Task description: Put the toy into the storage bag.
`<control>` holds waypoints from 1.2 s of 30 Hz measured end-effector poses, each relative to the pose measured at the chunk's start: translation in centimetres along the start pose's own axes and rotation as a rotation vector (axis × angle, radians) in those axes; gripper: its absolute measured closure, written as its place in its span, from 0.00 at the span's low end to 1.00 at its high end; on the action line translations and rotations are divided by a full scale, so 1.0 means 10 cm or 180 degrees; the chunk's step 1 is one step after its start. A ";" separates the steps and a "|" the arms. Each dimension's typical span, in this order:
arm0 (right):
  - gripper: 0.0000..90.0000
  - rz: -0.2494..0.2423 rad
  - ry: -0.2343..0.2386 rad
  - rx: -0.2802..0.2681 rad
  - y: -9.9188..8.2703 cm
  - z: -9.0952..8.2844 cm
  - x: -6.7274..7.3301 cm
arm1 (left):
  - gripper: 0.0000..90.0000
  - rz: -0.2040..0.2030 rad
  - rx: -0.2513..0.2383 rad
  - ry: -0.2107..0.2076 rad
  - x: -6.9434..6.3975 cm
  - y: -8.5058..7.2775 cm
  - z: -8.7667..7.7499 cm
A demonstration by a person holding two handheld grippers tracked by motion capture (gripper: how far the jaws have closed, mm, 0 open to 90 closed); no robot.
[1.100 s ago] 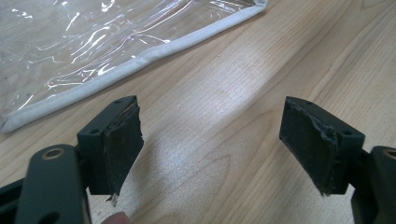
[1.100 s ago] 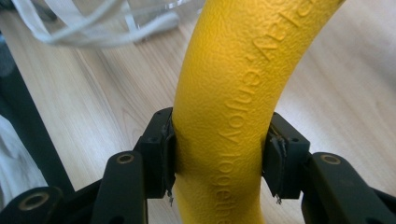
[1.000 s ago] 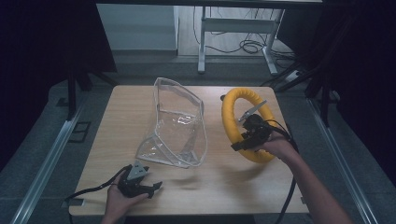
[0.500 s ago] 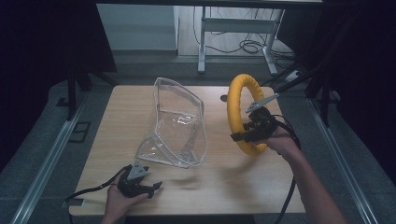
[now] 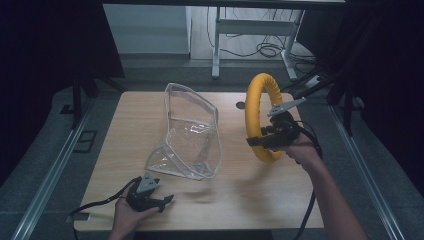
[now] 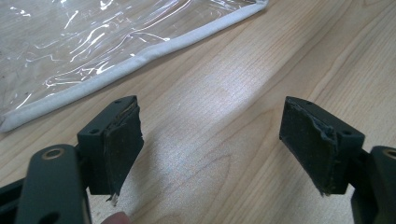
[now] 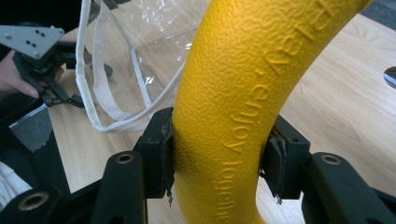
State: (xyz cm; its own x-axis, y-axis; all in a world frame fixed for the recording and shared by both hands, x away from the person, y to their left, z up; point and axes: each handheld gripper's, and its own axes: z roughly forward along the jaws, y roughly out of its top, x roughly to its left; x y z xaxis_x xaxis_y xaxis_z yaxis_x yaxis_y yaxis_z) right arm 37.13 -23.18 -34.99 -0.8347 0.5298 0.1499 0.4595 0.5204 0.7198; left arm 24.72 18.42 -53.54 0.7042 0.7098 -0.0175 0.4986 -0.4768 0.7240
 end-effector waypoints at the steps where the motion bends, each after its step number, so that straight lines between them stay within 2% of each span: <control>1: 0.57 -0.0001 0.0001 -0.0024 0.00 -0.01 0.00 | 0.23 -0.0003 -0.0002 0.0000 0.00 0.00 0.00; 12: 0.57 -0.0011 0.0074 -0.0279 0.07 -0.06 0.04 | 0.23 -0.0002 0.0001 0.0000 0.00 0.00 0.00; 23: 0.56 -0.0046 0.0171 -0.0386 0.13 -0.06 0.08 | 0.23 -0.0002 -0.0001 -0.0002 0.00 0.00 -0.01; 36: 0.56 -0.0122 0.0193 -0.0546 0.23 -0.09 0.17 | 0.23 -0.0003 0.0002 -0.0006 0.00 0.00 0.00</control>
State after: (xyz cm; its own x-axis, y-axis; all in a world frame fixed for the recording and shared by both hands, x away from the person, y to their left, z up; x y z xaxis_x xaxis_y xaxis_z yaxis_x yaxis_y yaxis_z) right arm 36.52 -21.71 -32.47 -0.8698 0.4678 0.1568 0.3727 0.4148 0.8301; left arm 24.72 18.44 -53.50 0.7047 0.7092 -0.0195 0.4995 -0.4764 0.7235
